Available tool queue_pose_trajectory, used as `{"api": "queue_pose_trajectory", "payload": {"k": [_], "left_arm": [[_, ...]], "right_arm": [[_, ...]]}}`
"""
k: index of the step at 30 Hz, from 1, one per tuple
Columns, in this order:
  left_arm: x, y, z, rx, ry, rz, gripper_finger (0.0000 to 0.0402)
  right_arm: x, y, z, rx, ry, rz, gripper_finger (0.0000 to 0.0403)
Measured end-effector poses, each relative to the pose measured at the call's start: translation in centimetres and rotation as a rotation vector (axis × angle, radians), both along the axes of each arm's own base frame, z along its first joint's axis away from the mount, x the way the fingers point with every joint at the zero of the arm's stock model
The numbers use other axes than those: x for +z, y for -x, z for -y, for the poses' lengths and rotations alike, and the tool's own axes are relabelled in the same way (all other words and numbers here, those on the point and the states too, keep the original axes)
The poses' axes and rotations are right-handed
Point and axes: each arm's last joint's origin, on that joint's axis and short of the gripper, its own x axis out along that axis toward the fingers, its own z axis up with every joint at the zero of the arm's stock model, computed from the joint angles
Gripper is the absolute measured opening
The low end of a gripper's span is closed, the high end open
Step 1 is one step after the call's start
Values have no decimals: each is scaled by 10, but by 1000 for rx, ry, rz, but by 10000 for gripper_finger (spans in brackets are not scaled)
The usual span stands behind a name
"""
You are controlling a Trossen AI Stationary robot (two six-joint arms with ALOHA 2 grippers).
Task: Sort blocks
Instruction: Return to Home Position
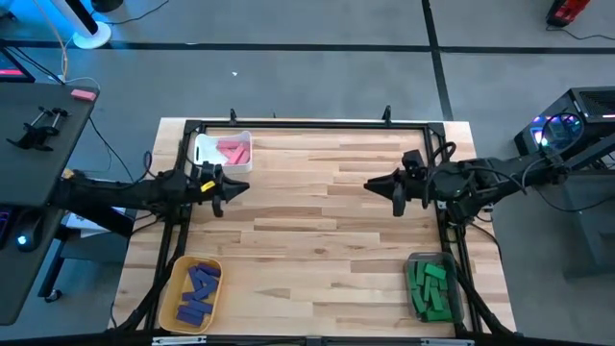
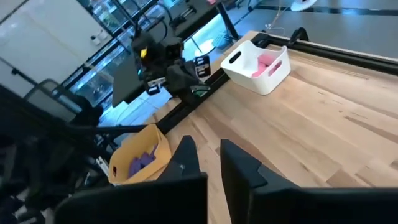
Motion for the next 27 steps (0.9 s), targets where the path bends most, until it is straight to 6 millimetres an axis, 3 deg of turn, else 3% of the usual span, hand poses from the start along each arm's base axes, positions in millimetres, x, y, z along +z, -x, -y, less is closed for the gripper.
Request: {"api": "queue_pose_trajectory", "payload": {"k": [6, 18, 23, 27], "left_arm": [[-22, 12, 2, -17, 54, 134, 1], [-25, 18, 7, -179, 0, 111, 1], [-25, 18, 6, -177, 8, 112, 1], [-25, 18, 6, -177, 8, 112, 1]], "right_arm": [[0, 0, 2, -54, -49, 18, 3], [-4, 2, -2, 70, -120, -41, 0], [-16, 19, 3, 57, -113, -150, 0], [-36, 44, 8, 91, -109, -132, 0]]}}
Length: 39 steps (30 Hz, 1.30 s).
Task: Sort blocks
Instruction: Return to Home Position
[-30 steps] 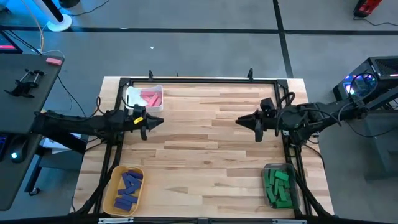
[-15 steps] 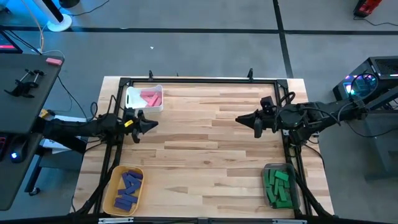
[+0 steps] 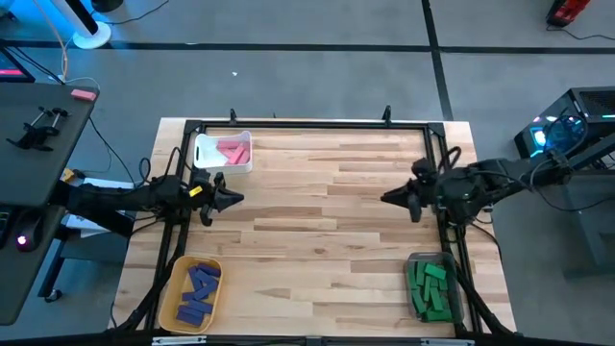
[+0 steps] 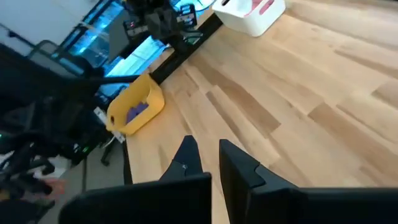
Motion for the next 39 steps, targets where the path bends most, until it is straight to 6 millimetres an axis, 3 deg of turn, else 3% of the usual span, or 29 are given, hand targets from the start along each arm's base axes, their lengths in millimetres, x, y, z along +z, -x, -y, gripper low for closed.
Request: {"api": "queue_pose_trajectory", "payload": {"k": [7, 15, 23, 31, 39], "left_arm": [[0, 0, 0, 2, 0, 0, 1], [0, 0, 0, 2, 0, 0, 1], [0, 0, 0, 2, 0, 0, 1], [0, 0, 0, 2, 0, 0, 1], [0, 0, 0, 2, 1, 0, 1]], "right_arm": [[-58, 38, 11, 99, -1, 261, 0], [-102, 46, 19, 192, 301, 579, 0], [-132, 51, 21, 294, 300, 641, 0], [-145, 54, 22, 294, 353, 686, 0], [-168, 49, 22, 309, 406, 546, 0]]}}
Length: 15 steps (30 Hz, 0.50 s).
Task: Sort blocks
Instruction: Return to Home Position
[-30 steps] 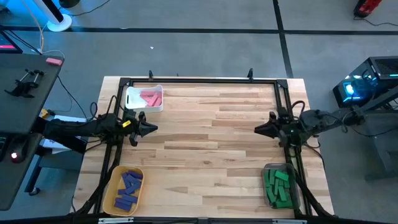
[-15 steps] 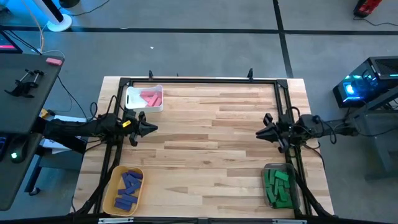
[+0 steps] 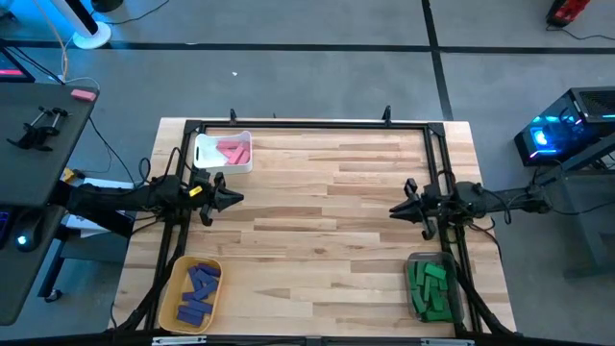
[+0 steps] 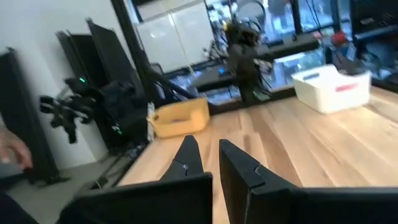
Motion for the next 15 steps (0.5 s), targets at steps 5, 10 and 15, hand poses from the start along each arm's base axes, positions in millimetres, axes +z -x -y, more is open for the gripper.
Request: {"api": "queue_pose_trajectory", "payload": {"k": [5, 10, 15], "left_arm": [[0, 0, 0, 0, 0, 0, 1], [0, 0, 0, 0, 0, 0, 1], [0, 0, 0, 0, 0, 1, 1]], "right_arm": [[-5, -2, 4, -108, -52, -65, 0], [-8, -4, 5, -133, -74, -95, 0], [-8, -4, 5, -132, -74, -95, 0]]}}
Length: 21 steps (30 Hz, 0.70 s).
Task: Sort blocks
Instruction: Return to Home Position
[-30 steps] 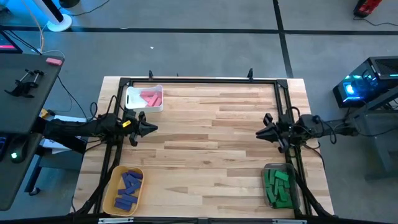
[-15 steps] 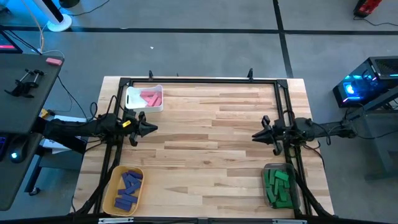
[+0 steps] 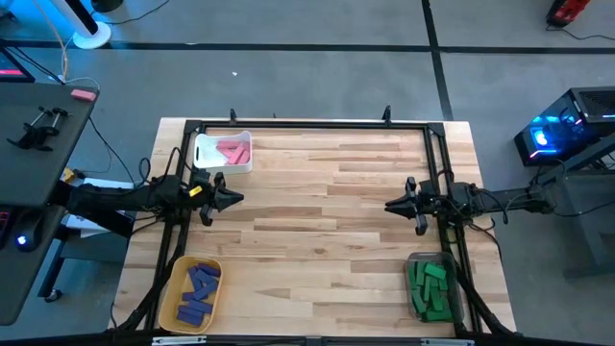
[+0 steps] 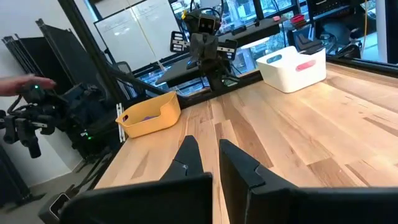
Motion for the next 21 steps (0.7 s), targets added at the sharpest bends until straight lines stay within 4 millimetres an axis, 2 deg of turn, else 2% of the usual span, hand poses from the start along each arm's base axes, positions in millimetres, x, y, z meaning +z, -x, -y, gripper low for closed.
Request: {"api": "queue_pose_trajectory", "payload": {"k": [9, 16, 21], "left_arm": [[0, 1, 0, 0, 0, 5, 1], [6, 8, -1, 6, 1, 76, 1], [-2, 7, -1, 10, 0, -9, 1]], "right_arm": [[4, 3, 0, 1, -6, 50, 0], [5, 3, 0, 2, -7, 60, 0], [5, 3, 1, -10, -6, 59, 0]]}}
